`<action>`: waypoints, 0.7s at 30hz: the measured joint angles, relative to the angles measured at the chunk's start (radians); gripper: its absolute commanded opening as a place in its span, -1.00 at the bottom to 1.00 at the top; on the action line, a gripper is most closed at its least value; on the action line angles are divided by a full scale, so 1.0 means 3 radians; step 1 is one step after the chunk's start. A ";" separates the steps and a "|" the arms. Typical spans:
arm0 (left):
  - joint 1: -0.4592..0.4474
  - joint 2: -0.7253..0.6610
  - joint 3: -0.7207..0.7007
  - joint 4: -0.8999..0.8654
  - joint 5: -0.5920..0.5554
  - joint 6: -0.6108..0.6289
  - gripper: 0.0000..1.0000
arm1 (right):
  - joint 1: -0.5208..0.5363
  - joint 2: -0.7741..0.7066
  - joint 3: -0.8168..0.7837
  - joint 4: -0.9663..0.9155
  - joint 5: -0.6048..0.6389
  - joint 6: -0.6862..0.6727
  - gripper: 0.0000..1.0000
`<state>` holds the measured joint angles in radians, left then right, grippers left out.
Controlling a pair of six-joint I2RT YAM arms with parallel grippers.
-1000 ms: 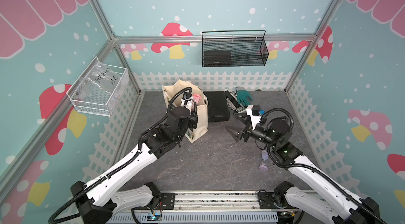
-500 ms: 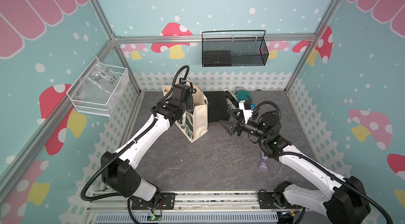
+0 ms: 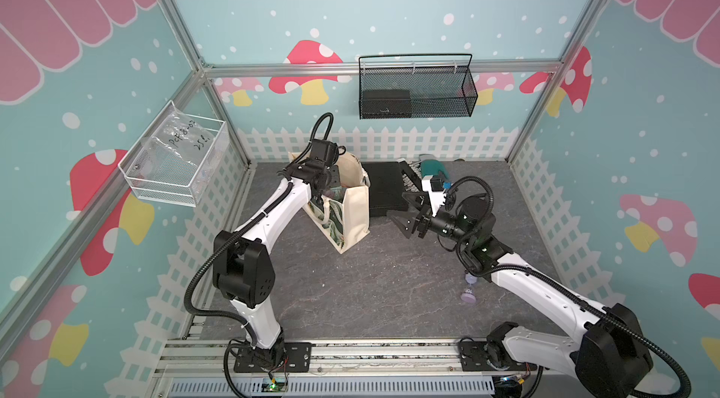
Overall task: Put the hourglass into the canvas bag
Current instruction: Place the hourglass in the canvas bag.
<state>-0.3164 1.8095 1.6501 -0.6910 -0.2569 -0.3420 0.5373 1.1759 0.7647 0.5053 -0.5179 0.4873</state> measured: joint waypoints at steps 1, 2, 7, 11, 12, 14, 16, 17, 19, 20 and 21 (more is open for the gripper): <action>0.0006 0.0028 0.0008 -0.0033 0.0005 -0.0005 -0.73 | 0.0000 0.0000 0.0000 0.0006 0.0013 0.0001 0.99; 0.0009 0.0056 0.0015 -0.0071 0.0013 -0.0010 -0.67 | 0.0000 0.0000 0.0000 0.0015 0.0025 0.0001 0.99; 0.0009 0.0173 0.0086 -0.0214 0.0022 -0.0027 -0.43 | 0.0000 -0.0003 0.0000 0.0039 0.0070 0.0001 0.99; 0.0009 0.0214 0.0153 -0.0309 0.0036 -0.0038 -0.16 | 0.0000 -0.0036 -0.0009 0.0038 0.0141 0.0000 0.99; 0.0009 0.0216 0.0174 -0.0326 0.0038 -0.0037 -0.12 | 0.0000 -0.0053 -0.0017 0.0038 0.0163 0.0000 0.99; 0.0009 0.0217 0.0201 -0.0343 0.0043 -0.0037 -0.02 | 0.0000 -0.0097 -0.0038 0.0038 0.0193 0.0000 0.99; 0.0009 0.0217 0.0219 -0.0354 0.0052 -0.0038 0.05 | 0.0000 -0.0131 -0.0048 0.0037 0.0219 0.0000 0.99; 0.0009 0.0217 0.0228 -0.0359 0.0057 -0.0038 0.05 | 0.0000 -0.0145 -0.0052 0.0037 0.0229 0.0000 0.99; 0.0009 0.0217 0.0252 -0.0376 0.0062 -0.0037 0.11 | 0.0000 -0.0159 -0.0055 0.0034 0.0252 0.0000 0.99; 0.0009 0.0217 0.0263 -0.0381 0.0064 -0.0037 0.15 | 0.0000 -0.0161 -0.0055 0.0027 0.0262 0.0000 0.99; 0.0009 0.0215 0.0271 -0.0387 0.0066 -0.0037 0.18 | 0.0000 -0.0163 -0.0055 0.0013 0.0273 0.0000 0.99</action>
<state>-0.3138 1.8740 1.7313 -0.8070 -0.2371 -0.3531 0.5373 1.1271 0.7483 0.5091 -0.4358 0.4873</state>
